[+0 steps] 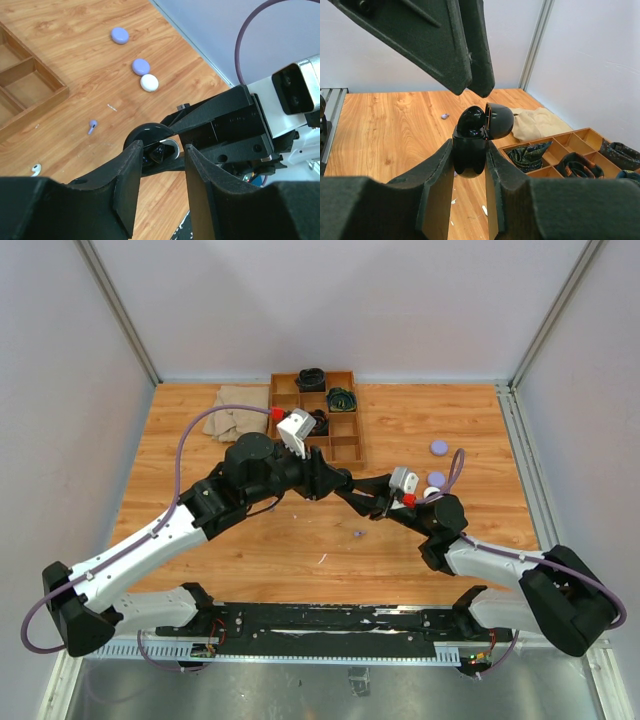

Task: Insert the wireless bluetooth earbuds into the charging case
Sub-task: Place the earbud in the charging case.

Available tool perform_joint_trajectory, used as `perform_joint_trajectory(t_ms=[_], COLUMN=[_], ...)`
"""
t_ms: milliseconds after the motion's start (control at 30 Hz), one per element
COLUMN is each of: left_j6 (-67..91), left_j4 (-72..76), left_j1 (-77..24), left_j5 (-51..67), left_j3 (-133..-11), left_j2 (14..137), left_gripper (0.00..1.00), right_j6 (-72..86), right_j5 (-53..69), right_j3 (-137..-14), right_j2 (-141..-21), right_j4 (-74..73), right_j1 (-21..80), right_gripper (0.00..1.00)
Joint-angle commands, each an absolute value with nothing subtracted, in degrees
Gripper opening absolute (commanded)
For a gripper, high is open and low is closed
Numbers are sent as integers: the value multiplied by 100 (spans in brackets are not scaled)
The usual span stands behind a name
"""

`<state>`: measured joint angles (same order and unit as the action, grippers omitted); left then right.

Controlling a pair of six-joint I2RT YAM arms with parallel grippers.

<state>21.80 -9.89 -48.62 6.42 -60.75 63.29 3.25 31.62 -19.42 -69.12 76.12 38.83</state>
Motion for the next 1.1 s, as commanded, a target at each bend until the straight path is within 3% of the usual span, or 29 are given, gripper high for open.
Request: perform_joint_trajectory(t_ms=[0, 733, 1067], left_j6=[2093, 1879, 1767], left_j4=[-1156, -1253, -1593], left_j1=[-4895, -4895, -4839], left_j5=[891, 1092, 271], left_j3=[-6301, -6458, -6424], left_j2=[6385, 6559, 6009], left_gripper=[44, 45, 67], right_j6=[374, 416, 500], right_j5=[3261, 3383, 3383], right_j3=[-2161, -2139, -2099], right_j2=[-6950, -6952, -6945], right_j4=[7995, 8017, 8005], right_j1=[3951, 3948, 3939], right_gripper=[1, 1, 1])
